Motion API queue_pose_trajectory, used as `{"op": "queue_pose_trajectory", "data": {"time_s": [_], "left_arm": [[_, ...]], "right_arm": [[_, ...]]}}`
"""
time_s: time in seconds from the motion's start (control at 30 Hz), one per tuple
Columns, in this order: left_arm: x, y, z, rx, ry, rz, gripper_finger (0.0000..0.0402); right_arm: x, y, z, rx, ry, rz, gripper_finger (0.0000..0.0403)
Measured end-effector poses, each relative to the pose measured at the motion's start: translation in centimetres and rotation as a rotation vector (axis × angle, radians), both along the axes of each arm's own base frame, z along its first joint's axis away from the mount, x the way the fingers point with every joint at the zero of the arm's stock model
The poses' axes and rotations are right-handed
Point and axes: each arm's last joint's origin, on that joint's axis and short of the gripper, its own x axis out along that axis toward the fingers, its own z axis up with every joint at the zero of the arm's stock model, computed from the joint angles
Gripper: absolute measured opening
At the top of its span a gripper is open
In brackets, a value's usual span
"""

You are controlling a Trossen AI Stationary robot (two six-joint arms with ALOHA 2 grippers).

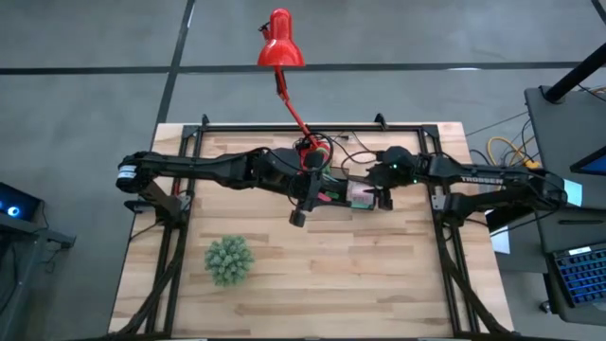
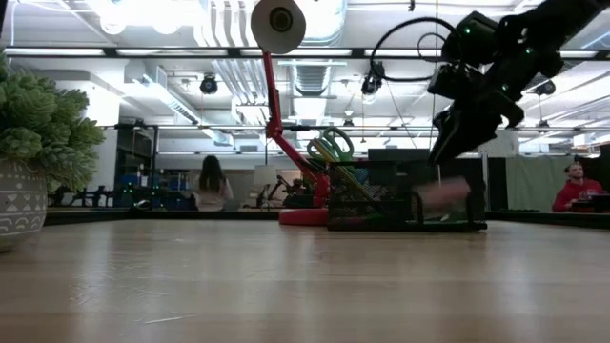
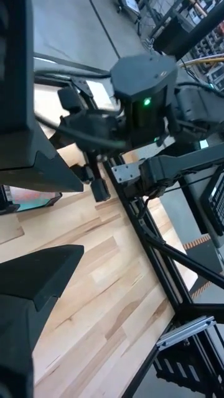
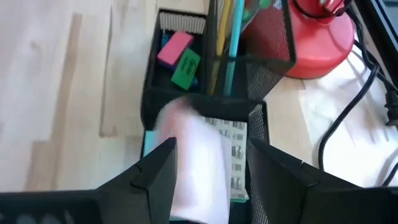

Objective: Pick and place office supplies into organizer
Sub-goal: Put the pink sticky note into the front left compartment of the desk organizer, then return to Home Position

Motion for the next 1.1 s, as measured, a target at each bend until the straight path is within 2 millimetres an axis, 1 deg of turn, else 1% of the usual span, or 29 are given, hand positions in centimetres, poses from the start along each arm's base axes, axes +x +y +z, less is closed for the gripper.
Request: {"op": "queue_pose_trajectory", "data": {"time_s": [0.17, 0.3, 0.4, 0.5, 0.63, 0.77, 0.9, 1.0, 1.1], "left_arm": [[-0.1, 0.0, -0.2, 0.0, 0.025, 0.0, 0.0135], [-0.1, 0.0, -0.3, 0.0, 0.032, 0.0, 0.0135], [-0.2, 0.0, -0.2, 0.003, 0.03, 0.008, 0.0135], [-0.8, 0.1, 0.6, -0.021, 0.011, 0.039, 0.0134], [-2.1, 0.2, 1.2, -0.061, 0.001, 0.062, 0.0132], [-3.9, 0.3, 1.0, -0.041, -0.018, 0.131, 0.0113], [-6.2, 0.6, 0.2, -0.052, -0.091, 0.198, 0.009], [-8.2, 0.7, -1.0, -0.056, -0.159, 0.224, 0.0075], [-10.4, 0.8, -2.7, -0.077, -0.221, 0.257, 0.0061]], "right_arm": [[0.2, -0.1, 1.5, 0.042, 0.019, -0.029, 0.0185], [0.4, -0.2, 2.7, 0.041, -0.019, -0.054, 0.0183], [0.6, -0.2, 3.9, 0.035, -0.098, -0.075, 0.0176], [0.2, 0.2, 5.3, 0.01, -0.198, -0.066, 0.0168], [-1.1, 1.4, 6.3, -0.027, -0.351, -0.028, 0.0155], [-2.9, 2.3, 6.5, -0.034, -0.497, -0.033, 0.0141], [-4.5, 2.7, 5.7, -0.028, -0.557, -0.08, 0.013], [-5.2, 2.9, 4.7, -0.027, -0.559, -0.098, 0.0124], [-5.5, 3.0, 3.9, -0.009, -0.557, -0.108, 0.012]]}}
